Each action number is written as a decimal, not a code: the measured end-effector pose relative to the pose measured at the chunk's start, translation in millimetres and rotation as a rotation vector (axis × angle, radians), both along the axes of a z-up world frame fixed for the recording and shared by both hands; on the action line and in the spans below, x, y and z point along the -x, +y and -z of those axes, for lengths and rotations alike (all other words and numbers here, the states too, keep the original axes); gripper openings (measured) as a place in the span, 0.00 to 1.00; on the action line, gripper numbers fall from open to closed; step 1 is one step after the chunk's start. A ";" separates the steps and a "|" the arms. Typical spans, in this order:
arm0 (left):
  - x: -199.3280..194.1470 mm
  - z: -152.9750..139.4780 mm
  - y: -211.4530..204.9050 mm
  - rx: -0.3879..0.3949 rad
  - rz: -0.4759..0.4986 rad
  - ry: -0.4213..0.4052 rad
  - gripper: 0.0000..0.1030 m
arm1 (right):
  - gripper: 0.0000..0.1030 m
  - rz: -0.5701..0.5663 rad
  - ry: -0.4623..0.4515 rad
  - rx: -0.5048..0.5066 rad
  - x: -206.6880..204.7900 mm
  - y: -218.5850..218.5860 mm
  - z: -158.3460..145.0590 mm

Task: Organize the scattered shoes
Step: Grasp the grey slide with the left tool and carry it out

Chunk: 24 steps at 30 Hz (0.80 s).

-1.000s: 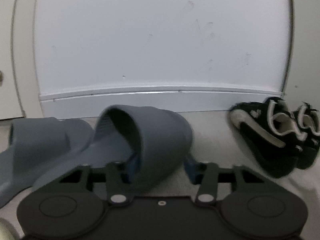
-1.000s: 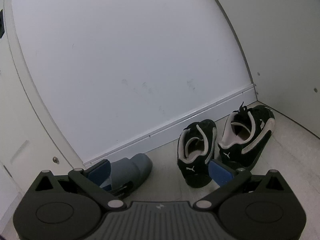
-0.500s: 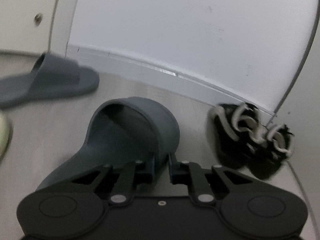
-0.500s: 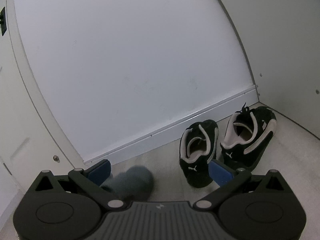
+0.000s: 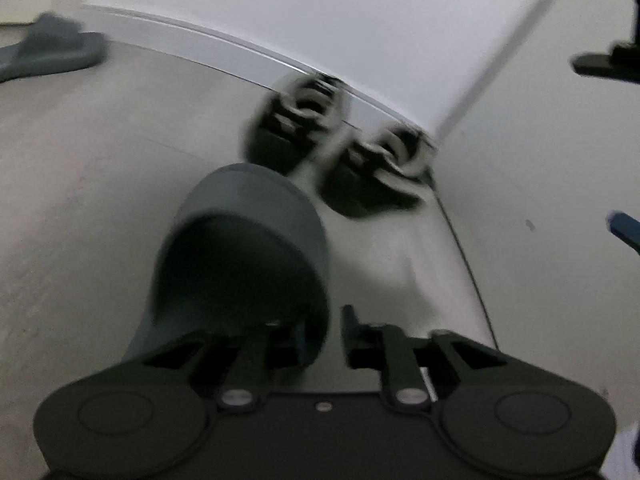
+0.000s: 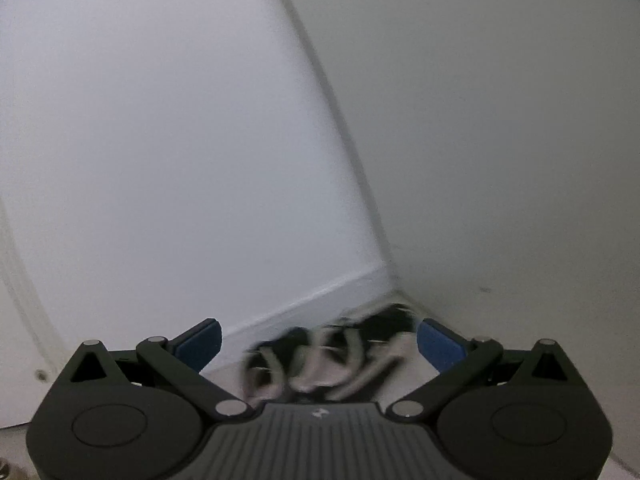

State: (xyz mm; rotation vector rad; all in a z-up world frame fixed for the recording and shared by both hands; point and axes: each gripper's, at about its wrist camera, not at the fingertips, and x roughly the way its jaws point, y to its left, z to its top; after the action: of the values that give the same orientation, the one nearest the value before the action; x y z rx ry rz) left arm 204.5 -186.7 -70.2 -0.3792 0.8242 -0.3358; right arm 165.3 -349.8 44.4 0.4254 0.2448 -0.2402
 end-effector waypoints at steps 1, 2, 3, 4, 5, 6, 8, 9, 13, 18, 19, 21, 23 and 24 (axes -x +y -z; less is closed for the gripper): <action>2.9 -5.0 0.1 -0.020 0.030 -0.010 0.51 | 1.00 0.009 0.008 -0.015 3.0 -6.3 0.7; 8.5 -11.9 3.2 -0.051 0.060 -0.037 0.55 | 1.00 0.010 0.015 -0.028 4.0 -9.6 1.5; 14.8 -18.6 6.7 -0.084 0.092 -0.065 0.56 | 1.00 0.008 0.024 -0.049 4.7 -13.2 2.7; 20.7 -24.2 12.8 -0.116 0.133 -0.082 0.57 | 1.00 0.004 0.024 -0.055 4.4 -13.4 3.5; 29.8 -33.3 24.2 -0.173 0.195 -0.107 0.57 | 1.00 -0.003 0.025 -0.056 3.7 -12.6 3.9; 37.4 -40.4 34.3 -0.223 0.237 -0.129 0.57 | 1.00 -0.024 0.028 -0.054 1.3 -9.1 5.2; 45.9 -50.0 52.0 -0.286 0.265 -0.170 0.58 | 1.00 -0.072 0.031 -0.044 -3.6 -1.6 8.0; 50.4 -57.8 73.0 -0.334 0.263 -0.214 0.60 | 1.00 -0.115 0.031 -0.041 -7.0 4.7 10.4; 17.7 -70.5 153.4 -0.425 0.113 -0.274 0.64 | 1.00 -0.255 0.051 -0.028 -22.5 33.9 24.9; -78.9 -54.6 229.7 -0.548 -0.087 -0.268 0.63 | 1.00 -0.313 0.125 0.022 -55.1 75.9 52.8; -100.0 -49.0 239.1 -0.578 -0.097 -0.262 0.63 | 1.00 -0.319 0.150 0.053 -60.0 84.3 56.9; -141.3 -37.2 251.5 -0.660 -0.099 -0.257 0.63 | 1.00 -0.328 0.167 0.115 -64.0 94.9 57.0; -169.4 -29.8 257.9 -0.703 -0.096 -0.260 0.63 | 1.00 -0.340 0.143 0.148 -63.9 96.6 51.2; -184.0 -26.2 260.7 -0.727 -0.088 -0.271 0.63 | 1.00 -0.348 0.129 0.146 -64.1 97.2 49.0</action>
State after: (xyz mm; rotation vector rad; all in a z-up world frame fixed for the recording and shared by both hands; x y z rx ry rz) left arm 388.6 74.0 -44.0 0.3045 0.6093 0.0106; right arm 229.3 -252.6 -4.7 0.2169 0.4196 0.0568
